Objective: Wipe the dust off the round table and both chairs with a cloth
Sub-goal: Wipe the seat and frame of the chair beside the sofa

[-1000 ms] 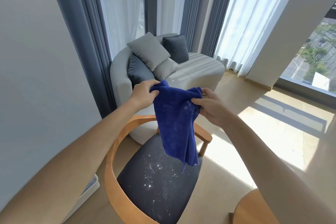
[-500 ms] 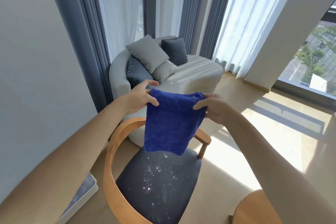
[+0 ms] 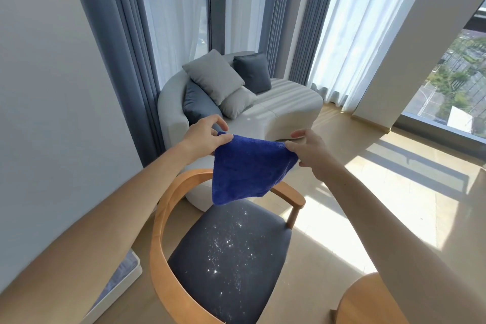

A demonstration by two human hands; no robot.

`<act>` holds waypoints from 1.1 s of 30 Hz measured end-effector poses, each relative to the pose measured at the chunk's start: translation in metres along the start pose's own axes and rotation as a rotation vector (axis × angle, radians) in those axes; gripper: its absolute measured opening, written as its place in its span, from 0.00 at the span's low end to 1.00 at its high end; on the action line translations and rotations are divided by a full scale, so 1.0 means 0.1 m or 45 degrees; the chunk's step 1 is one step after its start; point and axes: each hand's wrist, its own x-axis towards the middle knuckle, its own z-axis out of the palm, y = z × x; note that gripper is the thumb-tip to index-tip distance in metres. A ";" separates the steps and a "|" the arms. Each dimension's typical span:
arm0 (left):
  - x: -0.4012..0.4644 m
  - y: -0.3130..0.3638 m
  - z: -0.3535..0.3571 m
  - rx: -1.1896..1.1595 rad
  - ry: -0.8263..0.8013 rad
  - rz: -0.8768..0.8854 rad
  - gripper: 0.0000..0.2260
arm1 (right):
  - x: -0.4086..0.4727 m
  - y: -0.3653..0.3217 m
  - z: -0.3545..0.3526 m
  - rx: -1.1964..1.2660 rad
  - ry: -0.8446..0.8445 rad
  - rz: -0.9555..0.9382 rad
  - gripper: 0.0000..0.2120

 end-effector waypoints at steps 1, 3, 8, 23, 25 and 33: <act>0.01 0.00 -0.01 -0.054 0.003 -0.019 0.08 | -0.01 -0.01 -0.02 0.060 -0.076 0.054 0.18; 0.02 -0.01 -0.04 -0.118 -0.069 -0.034 0.11 | -0.02 0.00 -0.06 0.040 -0.208 0.076 0.26; 0.00 -0.06 0.02 0.212 -0.267 0.059 0.25 | -0.03 0.01 0.02 -0.487 -0.135 -0.254 0.24; -0.06 -0.13 0.14 -0.338 -0.127 -0.085 0.06 | -0.12 0.24 0.05 0.216 -0.119 -0.102 0.08; -0.10 -0.19 0.20 -0.405 -0.140 -0.151 0.08 | -0.13 0.33 0.12 0.342 -0.172 0.036 0.11; -0.24 -0.64 0.47 -0.444 -0.285 -0.290 0.04 | -0.18 0.84 0.31 0.373 -0.420 0.221 0.25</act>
